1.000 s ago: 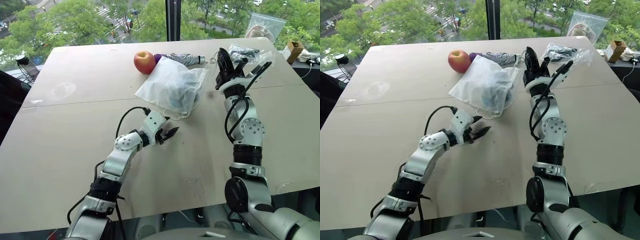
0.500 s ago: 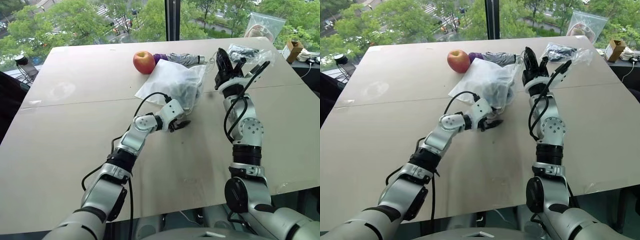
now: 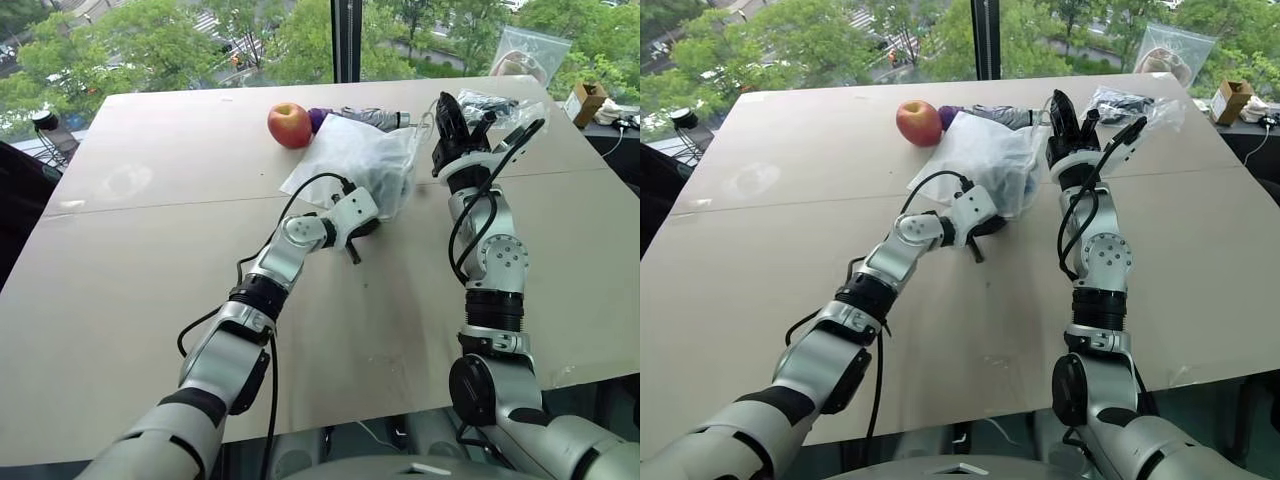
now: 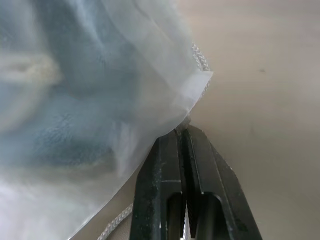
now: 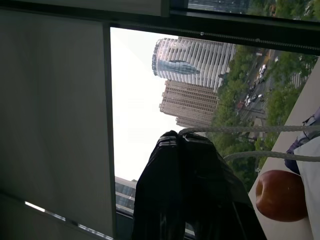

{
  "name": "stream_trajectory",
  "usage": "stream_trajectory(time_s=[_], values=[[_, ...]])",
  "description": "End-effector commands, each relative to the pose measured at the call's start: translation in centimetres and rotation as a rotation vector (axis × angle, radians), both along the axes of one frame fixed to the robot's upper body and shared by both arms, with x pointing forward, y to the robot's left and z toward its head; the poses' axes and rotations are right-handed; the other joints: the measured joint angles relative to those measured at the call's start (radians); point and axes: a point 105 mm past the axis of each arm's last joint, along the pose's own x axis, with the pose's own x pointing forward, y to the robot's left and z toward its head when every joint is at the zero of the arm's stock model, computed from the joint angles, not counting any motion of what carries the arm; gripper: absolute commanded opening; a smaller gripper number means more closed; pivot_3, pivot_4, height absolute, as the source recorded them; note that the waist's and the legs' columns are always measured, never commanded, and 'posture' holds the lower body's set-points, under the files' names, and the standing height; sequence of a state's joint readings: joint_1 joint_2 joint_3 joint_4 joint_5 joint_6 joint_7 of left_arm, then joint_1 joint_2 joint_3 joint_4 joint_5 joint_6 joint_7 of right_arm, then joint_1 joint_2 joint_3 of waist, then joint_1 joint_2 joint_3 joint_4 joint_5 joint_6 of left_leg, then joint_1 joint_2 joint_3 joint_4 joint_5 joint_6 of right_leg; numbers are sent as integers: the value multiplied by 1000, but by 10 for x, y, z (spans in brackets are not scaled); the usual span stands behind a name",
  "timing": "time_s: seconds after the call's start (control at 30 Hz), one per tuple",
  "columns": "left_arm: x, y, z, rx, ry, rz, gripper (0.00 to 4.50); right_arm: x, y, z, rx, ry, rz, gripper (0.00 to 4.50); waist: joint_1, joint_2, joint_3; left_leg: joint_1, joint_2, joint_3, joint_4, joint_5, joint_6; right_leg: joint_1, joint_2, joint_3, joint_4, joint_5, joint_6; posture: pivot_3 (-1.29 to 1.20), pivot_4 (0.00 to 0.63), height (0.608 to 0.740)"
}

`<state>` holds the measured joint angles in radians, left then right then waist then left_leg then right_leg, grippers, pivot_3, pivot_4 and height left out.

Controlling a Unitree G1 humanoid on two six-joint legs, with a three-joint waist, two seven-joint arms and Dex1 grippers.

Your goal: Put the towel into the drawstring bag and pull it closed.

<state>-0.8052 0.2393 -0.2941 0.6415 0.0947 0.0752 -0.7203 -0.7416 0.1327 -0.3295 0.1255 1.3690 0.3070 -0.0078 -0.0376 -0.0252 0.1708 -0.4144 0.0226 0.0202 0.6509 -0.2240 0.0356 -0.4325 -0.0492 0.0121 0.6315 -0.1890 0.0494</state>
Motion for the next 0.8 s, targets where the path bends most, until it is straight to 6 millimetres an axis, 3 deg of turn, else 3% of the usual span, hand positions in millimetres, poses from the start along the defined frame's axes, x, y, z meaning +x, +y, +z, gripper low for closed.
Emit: stream_trajectory(time_s=[0.03, 0.17, 0.27, 0.37, 0.5, 0.6, 0.67, 0.8], values=[[-5, 12, -18, -7, 32, 62, 25, -12, 14, 25, 62, -83, 31, 0, 0, 0, 0, 0, 0, 0, 0, 0, 0, 0, 0, 0, 0, 0, 0, 0, 150, 740], [-13, 22, 3, -100, -116, 123, 25, -14, 5, 26, 68, -105, 9, 0, -5, 0, 0, 0, 2, 0, -1, 0, 0, -1, 0, 1, 0, 0, 0, 0, 150, 740], [-22, 52, 37, -152, -384, 299, 25, -12, -13, 27, 119, -107, -37, 0, -6, 0, 0, 0, 3, 0, -3, 0, 0, -2, 0, 2, 0, 0, 0, 0, 150, 740], [-35, 65, 49, -146, -492, 380, 25, -3, -33, 22, 149, -58, -152, 0, 4, 0, 0, -1, 3, -1, -3, 0, 0, -4, -1, 1, 2, 0, 0, 0, 150, 740], [-44, 92, 59, -124, -602, 559, 25, 10, -51, 13, -96, -14, -395, 0, 7, 1, 0, -1, 1, 1, -2, 0, 0, -4, -2, 2, 2, 0, 0, 0, 150, 740], [-49, 121, 64, -107, -654, 744, 25, 16, -56, 14, -417, -35, -600, 0, 4, 1, 0, -1, 0, 2, -1, 0, 0, -3, -3, 3, 1, 0, 0, 0, 150, 740], [-52, 130, 65, -77, -679, 797, 25, 18, -57, 13, -567, -41, -702, 0, 3, 1, 0, -1, 0, 3, -1, 0, 0, -4, -3, 3, 1, 0, 0, 0, 150, 740], [-54, 152, 68, -29, -722, 922, 25, 18, -75, 8, -739, 13, -912, 0, 3, 1, 0, -1, 0, 2, -3, 0, 0, -4, -3, 1, 2, 0, 0, 0, 150, 740]])
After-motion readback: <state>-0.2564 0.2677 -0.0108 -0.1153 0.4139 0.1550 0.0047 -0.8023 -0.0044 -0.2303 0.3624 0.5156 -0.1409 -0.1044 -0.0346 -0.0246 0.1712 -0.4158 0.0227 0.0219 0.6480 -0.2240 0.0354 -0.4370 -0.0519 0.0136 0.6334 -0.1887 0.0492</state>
